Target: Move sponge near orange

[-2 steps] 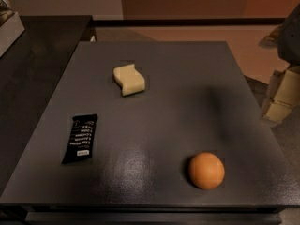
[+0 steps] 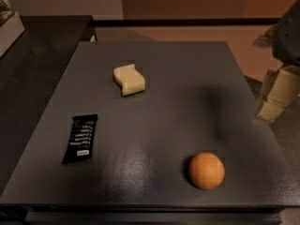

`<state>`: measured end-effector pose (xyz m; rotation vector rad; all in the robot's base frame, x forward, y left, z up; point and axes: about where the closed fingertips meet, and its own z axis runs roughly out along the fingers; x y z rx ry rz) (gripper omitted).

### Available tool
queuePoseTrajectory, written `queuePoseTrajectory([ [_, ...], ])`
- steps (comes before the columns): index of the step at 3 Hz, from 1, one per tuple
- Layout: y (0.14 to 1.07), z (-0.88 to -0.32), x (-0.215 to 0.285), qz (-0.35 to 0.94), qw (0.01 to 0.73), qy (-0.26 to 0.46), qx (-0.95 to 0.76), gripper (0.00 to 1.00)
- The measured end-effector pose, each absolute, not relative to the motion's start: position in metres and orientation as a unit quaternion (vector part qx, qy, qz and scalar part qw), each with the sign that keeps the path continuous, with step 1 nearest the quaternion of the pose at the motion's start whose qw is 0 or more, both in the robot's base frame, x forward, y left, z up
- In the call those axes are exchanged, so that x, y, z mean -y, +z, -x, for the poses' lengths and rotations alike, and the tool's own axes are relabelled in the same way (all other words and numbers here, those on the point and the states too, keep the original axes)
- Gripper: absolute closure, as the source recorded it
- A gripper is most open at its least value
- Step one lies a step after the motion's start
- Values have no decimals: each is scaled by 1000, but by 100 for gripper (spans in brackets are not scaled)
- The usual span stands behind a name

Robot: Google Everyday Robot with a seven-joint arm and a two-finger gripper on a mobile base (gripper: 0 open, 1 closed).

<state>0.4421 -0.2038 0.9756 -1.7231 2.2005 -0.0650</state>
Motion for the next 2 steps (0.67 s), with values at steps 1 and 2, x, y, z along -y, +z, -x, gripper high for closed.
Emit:
queuePoseTrajectory([
  [1,970,-452,177,614,189,-1,-766,0],
  [2,961,-467,142,622,206,19,-755,0],
])
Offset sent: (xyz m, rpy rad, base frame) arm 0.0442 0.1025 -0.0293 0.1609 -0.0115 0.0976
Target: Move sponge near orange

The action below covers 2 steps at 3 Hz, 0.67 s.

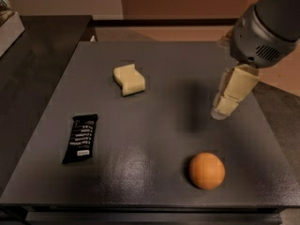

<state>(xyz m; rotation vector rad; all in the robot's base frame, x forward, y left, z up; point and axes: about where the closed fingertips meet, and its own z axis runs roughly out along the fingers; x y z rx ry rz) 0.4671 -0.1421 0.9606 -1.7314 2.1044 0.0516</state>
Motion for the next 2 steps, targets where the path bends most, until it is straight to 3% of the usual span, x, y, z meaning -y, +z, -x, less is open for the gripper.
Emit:
queuePoseTrajectory([
  [2,932,-512,77,619,248,51,-743,0],
])
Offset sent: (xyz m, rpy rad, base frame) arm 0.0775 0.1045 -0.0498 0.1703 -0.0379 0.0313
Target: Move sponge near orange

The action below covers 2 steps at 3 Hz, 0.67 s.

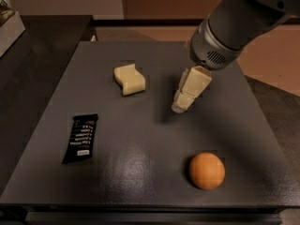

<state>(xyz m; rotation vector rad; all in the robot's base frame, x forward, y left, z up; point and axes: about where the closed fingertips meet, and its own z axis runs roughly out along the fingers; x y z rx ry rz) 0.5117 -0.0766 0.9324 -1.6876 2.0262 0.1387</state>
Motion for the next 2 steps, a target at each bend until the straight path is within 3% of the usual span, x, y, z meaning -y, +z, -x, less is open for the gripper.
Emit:
queuePoseTrajectory([
  [2,903,-554,16,625,261,82,-731,0],
])
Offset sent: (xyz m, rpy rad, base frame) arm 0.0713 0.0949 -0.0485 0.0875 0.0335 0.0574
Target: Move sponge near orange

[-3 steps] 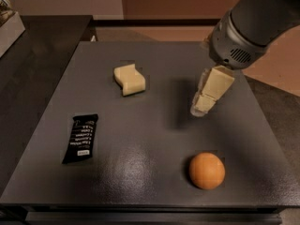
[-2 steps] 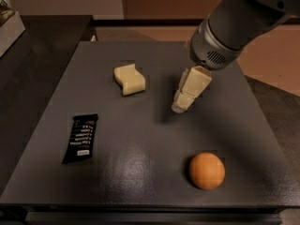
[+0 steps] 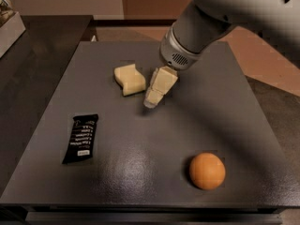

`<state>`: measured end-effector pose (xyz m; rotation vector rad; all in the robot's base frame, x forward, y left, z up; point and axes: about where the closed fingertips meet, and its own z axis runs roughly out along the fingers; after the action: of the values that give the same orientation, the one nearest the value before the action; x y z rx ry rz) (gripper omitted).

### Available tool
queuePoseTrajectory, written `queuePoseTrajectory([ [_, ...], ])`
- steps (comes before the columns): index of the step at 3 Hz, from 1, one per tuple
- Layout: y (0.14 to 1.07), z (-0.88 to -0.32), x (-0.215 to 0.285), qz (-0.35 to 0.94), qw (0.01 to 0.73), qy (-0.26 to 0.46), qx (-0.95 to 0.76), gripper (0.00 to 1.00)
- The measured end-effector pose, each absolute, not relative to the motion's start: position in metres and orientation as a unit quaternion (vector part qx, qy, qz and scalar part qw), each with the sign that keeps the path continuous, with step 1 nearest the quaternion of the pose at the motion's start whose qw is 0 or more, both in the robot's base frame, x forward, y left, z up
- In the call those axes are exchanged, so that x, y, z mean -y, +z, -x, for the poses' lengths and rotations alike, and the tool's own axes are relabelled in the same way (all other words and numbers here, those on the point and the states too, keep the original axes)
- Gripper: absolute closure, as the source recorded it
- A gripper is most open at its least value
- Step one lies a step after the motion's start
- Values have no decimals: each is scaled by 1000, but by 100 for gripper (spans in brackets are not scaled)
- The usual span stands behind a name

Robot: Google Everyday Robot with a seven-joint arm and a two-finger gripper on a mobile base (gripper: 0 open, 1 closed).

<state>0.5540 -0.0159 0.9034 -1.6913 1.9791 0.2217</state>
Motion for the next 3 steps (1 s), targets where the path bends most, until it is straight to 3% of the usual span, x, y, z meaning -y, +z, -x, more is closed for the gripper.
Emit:
queuePoseTrajectory([
  [3,870,-602,-35,620,250,94,-738,0],
])
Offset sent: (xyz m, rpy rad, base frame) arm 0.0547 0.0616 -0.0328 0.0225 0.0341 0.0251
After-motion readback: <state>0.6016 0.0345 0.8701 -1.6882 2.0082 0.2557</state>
